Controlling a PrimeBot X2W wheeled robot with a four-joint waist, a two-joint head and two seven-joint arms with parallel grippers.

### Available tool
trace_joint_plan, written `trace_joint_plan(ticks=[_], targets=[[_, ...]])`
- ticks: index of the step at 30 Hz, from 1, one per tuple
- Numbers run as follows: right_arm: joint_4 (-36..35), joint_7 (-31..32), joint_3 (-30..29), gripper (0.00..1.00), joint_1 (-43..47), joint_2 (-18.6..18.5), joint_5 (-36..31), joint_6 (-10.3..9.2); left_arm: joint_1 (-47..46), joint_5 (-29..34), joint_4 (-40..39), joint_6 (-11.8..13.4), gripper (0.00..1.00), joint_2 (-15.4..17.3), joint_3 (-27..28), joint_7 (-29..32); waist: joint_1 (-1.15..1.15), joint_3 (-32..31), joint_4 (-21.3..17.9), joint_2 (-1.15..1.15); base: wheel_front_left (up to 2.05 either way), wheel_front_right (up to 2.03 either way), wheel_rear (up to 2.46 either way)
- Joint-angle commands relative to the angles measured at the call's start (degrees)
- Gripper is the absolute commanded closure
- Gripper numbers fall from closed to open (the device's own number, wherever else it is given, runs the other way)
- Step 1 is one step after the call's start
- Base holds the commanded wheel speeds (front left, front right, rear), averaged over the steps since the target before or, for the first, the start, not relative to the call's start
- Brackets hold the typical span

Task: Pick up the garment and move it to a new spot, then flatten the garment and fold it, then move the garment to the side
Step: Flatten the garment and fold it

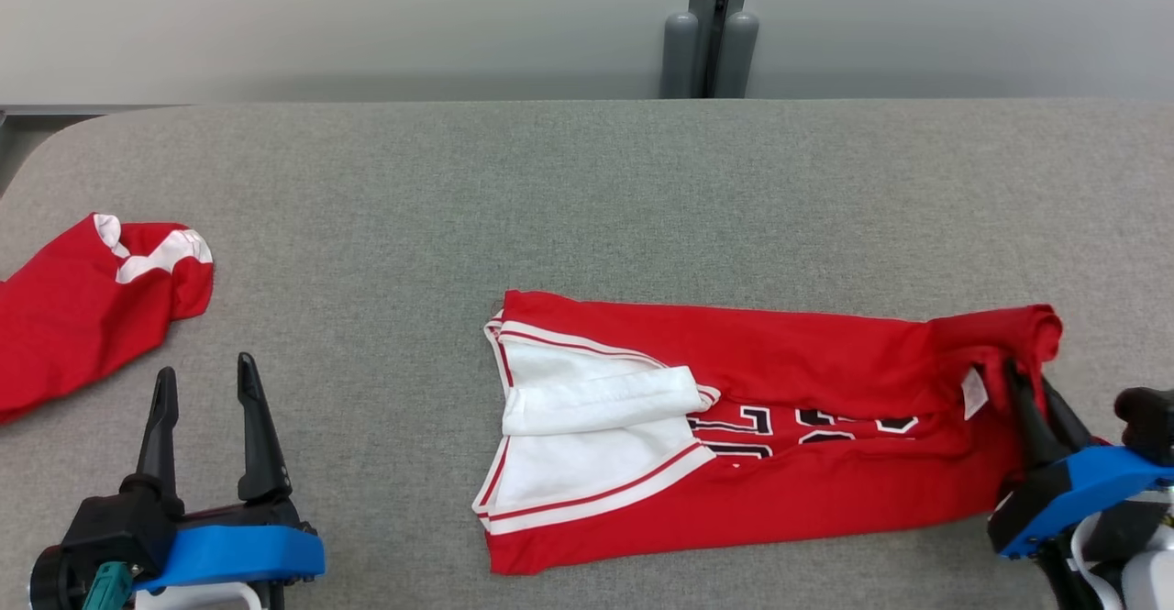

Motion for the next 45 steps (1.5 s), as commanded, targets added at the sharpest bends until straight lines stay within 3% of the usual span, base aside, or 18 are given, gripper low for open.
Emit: trace_joint_plan(ticks=[1,9,18,30,39,40,41,42,45], targets=[[-1.49,0.42,1.58,1.00,0.38,0.66,0.17,0.01,-0.69,0.41,0.20,-0.27,0.00,-0.07,0.37,-0.27,0.00,0.22,0.15,0.00,0.00,0.00,0.00],[-4.74,1.47,9.83,1.00,-2.49,3.14,1.34,0.02,-1.41,0.91,0.61,-0.77,0.00,-0.48,0.57,-0.27,0.00,0.70,0.97,0.00,0.00,0.00,0.00],[-3.36,0.85,18.32,1.00,-6.30,6.29,2.28,0.01,-2.61,1.03,1.38,-1.19,0.00,-0.76,-0.43,-0.27,0.00,1.40,2.67,0.00,0.00,0.00,0.00],[2.01,-2.07,30.18,1.00,-13.14,7.81,6.68,0.01,-5.02,0.43,3.24,-1.50,0.00,-0.85,-2.68,-0.27,0.00,2.62,6.01,0.00,0.00,0.00,0.00],[7.10,-5.14,35.44,1.00,-16.52,7.81,10.08,0.02,-5.54,-0.69,3.85,-0.87,0.00,-0.87,-3.95,-0.27,0.00,2.78,7.66,0.00,0.00,0.00,0.00],[7.66,-5.36,36.03,0.85,-16.58,7.80,10.36,0.02,-5.55,-0.78,3.90,-0.79,0.00,-0.87,-4.07,-0.27,0.00,2.77,7.74,0.00,0.00,0.00,0.00],[8.16,-5.61,36.77,0.53,-16.74,7.81,10.61,0.02,-5.57,-0.91,3.91,-0.68,0.00,-0.88,-4.22,-0.27,0.00,2.79,7.79,0.00,0.00,0.00,0.00],[8.54,-5.97,37.31,0.00,-16.91,7.81,11.03,0.02,-5.57,-1.02,3.92,-0.66,0.00,-0.87,-4.35,-0.27,0.00,2.80,7.80,0.00,0.00,0.00,0.00],[9.35,-7.39,38.14,0.00,-17.67,7.77,11.55,0.02,-5.17,-0.94,3.81,-0.39,0.00,-0.87,-4.34,-0.27,0.00,2.69,7.27,0.00,0.00,0.00,0.00]])
